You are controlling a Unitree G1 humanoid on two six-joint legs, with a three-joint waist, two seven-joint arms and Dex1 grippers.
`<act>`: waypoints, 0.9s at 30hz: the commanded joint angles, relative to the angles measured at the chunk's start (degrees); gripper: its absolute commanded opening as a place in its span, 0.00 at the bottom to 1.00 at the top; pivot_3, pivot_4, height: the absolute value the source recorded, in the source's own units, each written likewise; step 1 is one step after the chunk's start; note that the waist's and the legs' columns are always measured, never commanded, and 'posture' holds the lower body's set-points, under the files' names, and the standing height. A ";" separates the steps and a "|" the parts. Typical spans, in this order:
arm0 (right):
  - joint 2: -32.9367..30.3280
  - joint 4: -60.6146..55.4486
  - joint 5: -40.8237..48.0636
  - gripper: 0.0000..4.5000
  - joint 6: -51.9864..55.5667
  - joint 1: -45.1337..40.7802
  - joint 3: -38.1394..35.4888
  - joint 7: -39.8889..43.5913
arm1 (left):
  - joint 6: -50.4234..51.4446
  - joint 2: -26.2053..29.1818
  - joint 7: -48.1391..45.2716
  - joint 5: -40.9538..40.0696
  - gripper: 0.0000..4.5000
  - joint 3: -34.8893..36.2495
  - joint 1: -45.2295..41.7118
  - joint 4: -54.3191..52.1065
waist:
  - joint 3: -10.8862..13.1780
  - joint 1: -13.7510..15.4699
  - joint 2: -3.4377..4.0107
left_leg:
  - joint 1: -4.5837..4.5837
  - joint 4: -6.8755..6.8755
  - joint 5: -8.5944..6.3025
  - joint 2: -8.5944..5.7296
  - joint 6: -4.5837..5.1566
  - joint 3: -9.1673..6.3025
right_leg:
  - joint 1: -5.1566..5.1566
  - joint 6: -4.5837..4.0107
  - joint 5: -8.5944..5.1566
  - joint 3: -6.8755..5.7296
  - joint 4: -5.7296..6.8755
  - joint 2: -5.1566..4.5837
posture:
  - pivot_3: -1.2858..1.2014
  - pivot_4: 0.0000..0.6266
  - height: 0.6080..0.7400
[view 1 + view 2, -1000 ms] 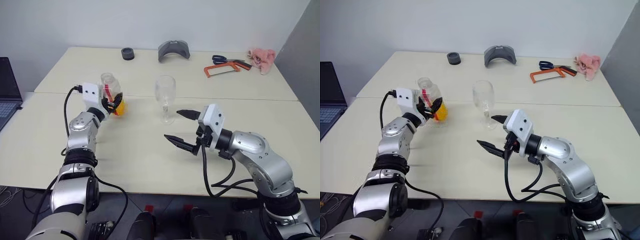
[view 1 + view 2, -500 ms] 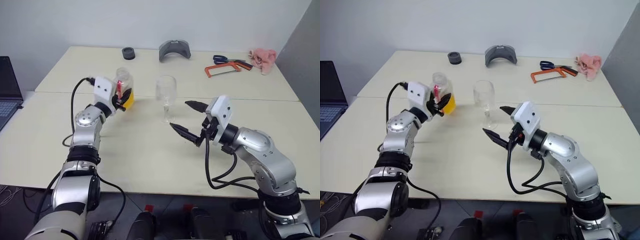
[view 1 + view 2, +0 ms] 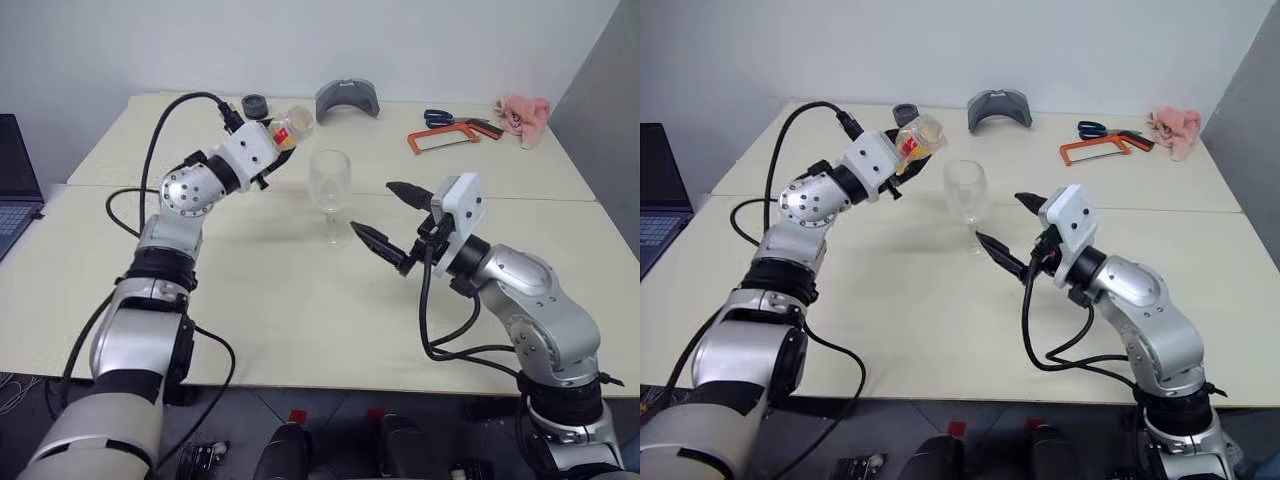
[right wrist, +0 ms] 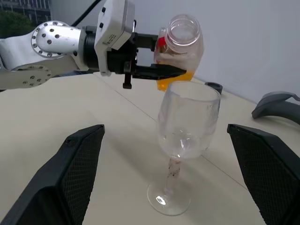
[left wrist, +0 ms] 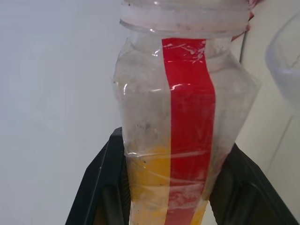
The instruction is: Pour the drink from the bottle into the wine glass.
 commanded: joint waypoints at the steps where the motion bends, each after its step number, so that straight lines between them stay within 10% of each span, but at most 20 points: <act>1: -0.31 -0.60 0.36 1.00 -1.08 -0.63 -0.82 -0.18 | -4.90 1.50 4.32 3.35 0.38 -1.20 -3.37 1.83 | 0.00 0.02 0.00 | 0.00 0.00 0.00 0.00 0.00 0.01 | 0.00 0.00 0.00 0.00 0.00 0.00 | 0.52 0.24 1.00; 27: -0.70 -0.58 -0.83 1.00 -1.66 0.33 0.81 -0.09 | -12.90 4.98 25.80 22.68 0.38 -12.50 -11.51 10.39 | 0.01 0.02 -0.01 | -0.04 0.00 0.00 -0.33 0.00 0.01 | -0.04 0.00 0.00 -0.01 0.02 -0.04 | 0.52 0.24 1.00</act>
